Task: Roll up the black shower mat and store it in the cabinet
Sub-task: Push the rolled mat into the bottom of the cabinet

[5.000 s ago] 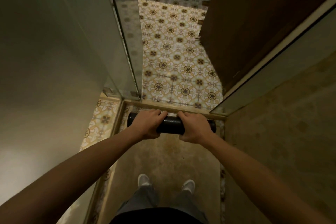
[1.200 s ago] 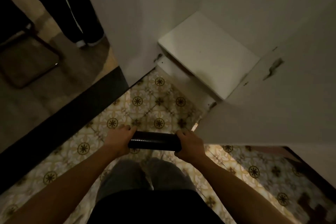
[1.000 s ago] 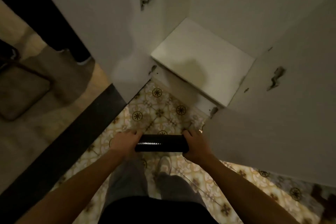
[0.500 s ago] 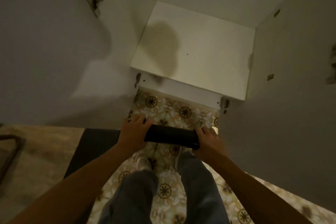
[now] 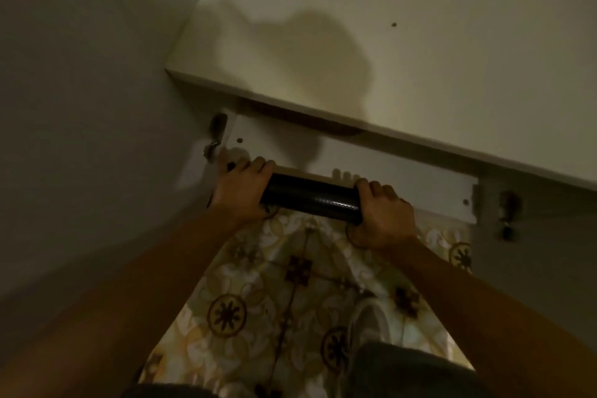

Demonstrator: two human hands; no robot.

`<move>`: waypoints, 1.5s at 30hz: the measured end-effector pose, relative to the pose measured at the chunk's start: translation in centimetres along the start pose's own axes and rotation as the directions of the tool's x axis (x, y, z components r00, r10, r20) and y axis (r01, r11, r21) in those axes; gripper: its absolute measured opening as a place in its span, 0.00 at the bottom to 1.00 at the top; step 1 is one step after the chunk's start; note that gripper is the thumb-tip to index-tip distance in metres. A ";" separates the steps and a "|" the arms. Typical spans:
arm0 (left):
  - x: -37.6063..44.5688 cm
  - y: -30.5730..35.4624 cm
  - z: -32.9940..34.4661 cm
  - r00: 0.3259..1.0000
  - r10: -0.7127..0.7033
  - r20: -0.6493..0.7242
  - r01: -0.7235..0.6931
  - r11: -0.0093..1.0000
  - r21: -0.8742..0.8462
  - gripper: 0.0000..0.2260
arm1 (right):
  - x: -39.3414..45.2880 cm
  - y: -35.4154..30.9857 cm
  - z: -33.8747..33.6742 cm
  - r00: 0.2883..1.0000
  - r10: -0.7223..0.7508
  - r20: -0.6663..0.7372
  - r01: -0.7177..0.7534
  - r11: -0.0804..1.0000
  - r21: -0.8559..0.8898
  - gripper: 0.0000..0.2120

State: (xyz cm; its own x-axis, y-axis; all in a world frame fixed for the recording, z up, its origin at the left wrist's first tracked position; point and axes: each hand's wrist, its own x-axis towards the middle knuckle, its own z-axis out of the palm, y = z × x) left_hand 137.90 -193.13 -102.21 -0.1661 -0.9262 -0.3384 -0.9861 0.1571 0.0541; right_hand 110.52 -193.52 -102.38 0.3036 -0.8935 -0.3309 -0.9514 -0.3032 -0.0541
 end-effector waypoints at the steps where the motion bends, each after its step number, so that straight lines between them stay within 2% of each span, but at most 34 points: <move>1: 1.6 -0.1 0.8 1.000 0.006 -0.011 -0.006 0.999 0.032 0.32 | 1.7 0.7 1.1 1.000 -0.009 -0.017 0.009 1.000 -0.001 0.31; 7: 9.5 -2.5 4.6 0.991 0.090 -0.094 -0.066 0.970 0.235 0.30 | 9.8 3.0 5.1 0.982 -0.170 -0.076 0.160 0.980 -0.119 0.34; 10: 11.9 -4.6 5.2 0.982 0.095 -0.163 -0.044 0.956 0.292 0.27 | 13.3 2.7 5.4 0.966 -0.231 -0.112 0.213 0.965 -0.153 0.33; 12: 12.9 -5.9 5.1 0.982 0.062 -0.179 -0.008 0.957 0.291 0.27 | 15.7 2.0 4.8 0.962 -0.242 -0.123 0.220 0.961 -0.167 0.34; 15: 14.4 -7.0 4.5 0.974 0.013 -0.225 0.044 0.969 0.244 0.26 | 18.0 0.7 4.0 0.980 -0.177 -0.090 0.164 0.977 -0.138 0.36; 18: 15.5 -7.0 4.3 0.981 0.020 -0.191 0.033 0.962 0.270 0.22 | 19.2 -0.6 4.3 0.994 -0.109 -0.007 0.107 0.987 -0.117 0.35; 23: 16.5 -7.2 5.2 0.994 -0.033 -0.102 0.055 0.972 0.229 0.32 | 19.2 -1.2 5.2 0.997 -0.070 0.011 0.071 0.995 -0.076 0.41; 28: 17.3 -7.8 5.5 1.000 0.001 -0.015 0.001 0.989 0.151 0.41 | 19.0 0.3 5.5 0.986 -0.166 0.002 0.166 0.984 -0.059 0.46; 33: 17.0 -8.6 5.7 0.999 0.033 -0.030 -0.028 0.987 0.158 0.41 | 18.2 1.5 5.5 0.968 -0.249 -0.025 0.250 0.967 0.047 0.50; 35: 16.6 -8.8 5.8 0.998 0.059 -0.033 -0.052 0.978 0.200 0.42 | 17.6 1.8 5.5 0.973 -0.224 -0.048 0.227 0.970 0.083 0.49; 38: 16.3 -8.7 5.9 0.994 0.100 -0.041 -0.085 0.957 0.276 0.41 | 16.6 1.9 5.9 0.982 -0.174 -0.072 0.177 0.983 0.048 0.47; 45: 15.9 -7.7 4.9 0.997 0.049 -0.055 -0.030 0.951 0.309 0.36 | 16.8 1.0 5.4 0.985 -0.157 -0.069 0.159 0.987 0.010 0.39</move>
State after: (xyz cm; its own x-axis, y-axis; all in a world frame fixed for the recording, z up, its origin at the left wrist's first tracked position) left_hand 142.90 -207.35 -112.60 -0.2146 -0.9346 -0.2835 -0.9314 0.2833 -0.2288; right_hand 114.36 -207.03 -113.11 0.4524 -0.8552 -0.2528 -0.8917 -0.4376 -0.1156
